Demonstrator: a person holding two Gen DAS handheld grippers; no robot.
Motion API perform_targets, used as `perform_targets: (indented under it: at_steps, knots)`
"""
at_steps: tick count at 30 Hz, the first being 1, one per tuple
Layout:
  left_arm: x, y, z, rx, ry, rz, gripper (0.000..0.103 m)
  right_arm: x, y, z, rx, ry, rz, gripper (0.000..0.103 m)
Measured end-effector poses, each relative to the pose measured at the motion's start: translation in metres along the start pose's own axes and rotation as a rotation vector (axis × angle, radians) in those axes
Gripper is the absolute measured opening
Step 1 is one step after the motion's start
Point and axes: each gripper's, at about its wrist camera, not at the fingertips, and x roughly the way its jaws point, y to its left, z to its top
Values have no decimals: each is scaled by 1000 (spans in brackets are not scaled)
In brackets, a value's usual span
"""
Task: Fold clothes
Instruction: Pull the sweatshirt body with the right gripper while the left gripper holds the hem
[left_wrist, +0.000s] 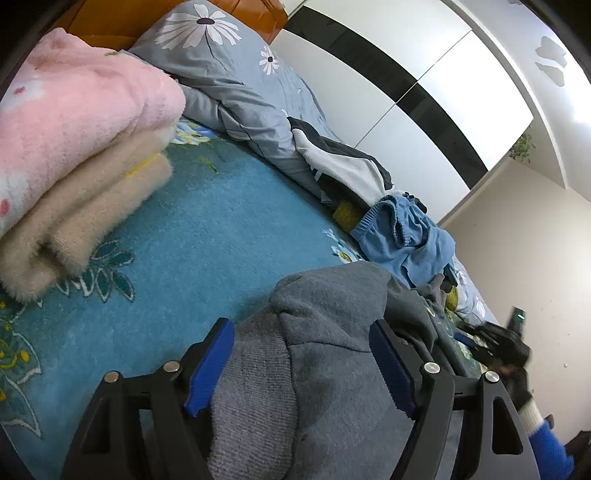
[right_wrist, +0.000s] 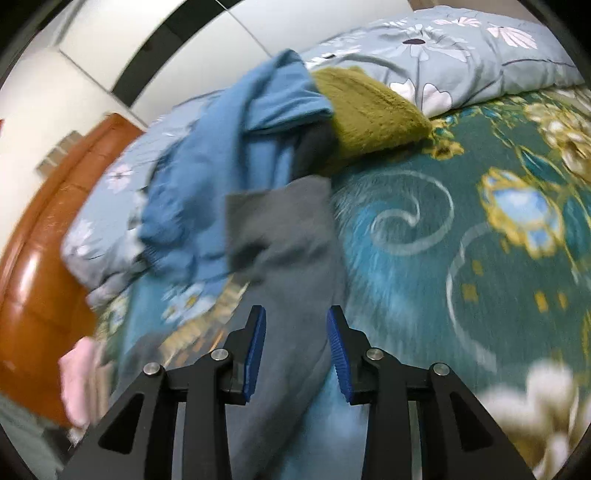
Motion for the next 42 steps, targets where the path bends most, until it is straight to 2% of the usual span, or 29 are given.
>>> perform_targets:
  at_steps: [2,7,11,13,14,16,19,22,26,27,30,32,33,37,39,42]
  knots:
    - [1,1,1,-4,4,4,79,22,-4,18,-2,4,-65,35]
    - [6,2,2,-1,11,28,79,46,-18,44,80,-27,-29,36]
    - [9,-3,1,25,13,57,79,56,-10,47,70,-17,16,36]
    - [9,-4,0,35,13,68,79,56,-6,46,73,-18,23,30]
    - [9,-4,0,36,13,70,79,54,-6,45,77,-18,26,18]
    - [10,-4,-1,38,13,74,80,45,-11,45,107,-28,54,14]
    - [10,-4,-1,43,15,79,80,12,-25,48,147,-92,99,13]
    - [9,-5,-2,46,13,77,80,-44,-51,53,175,-200,106,13]
    - [4,-5,1,34,13,56,80,-138,-108,54,227,-378,44,13]
    - [2,-5,2,30,12,50,80,-161,-123,53,244,-425,6,13]
    - [-6,-4,9,27,3,42,81,-206,-167,29,309,-477,-74,13]
    - [-9,-1,16,14,4,51,82,-219,-199,6,378,-486,-117,13]
    - [-8,3,22,-6,19,67,83,-223,-216,-6,419,-486,-137,12]
    - [18,13,40,-72,138,21,83,-218,-276,-40,591,-455,-173,9]
    - [38,16,45,-123,219,-14,83,-216,-289,-55,647,-457,-135,9]
    - [66,18,47,-201,336,-48,83,-219,-289,-58,644,-463,-101,9]
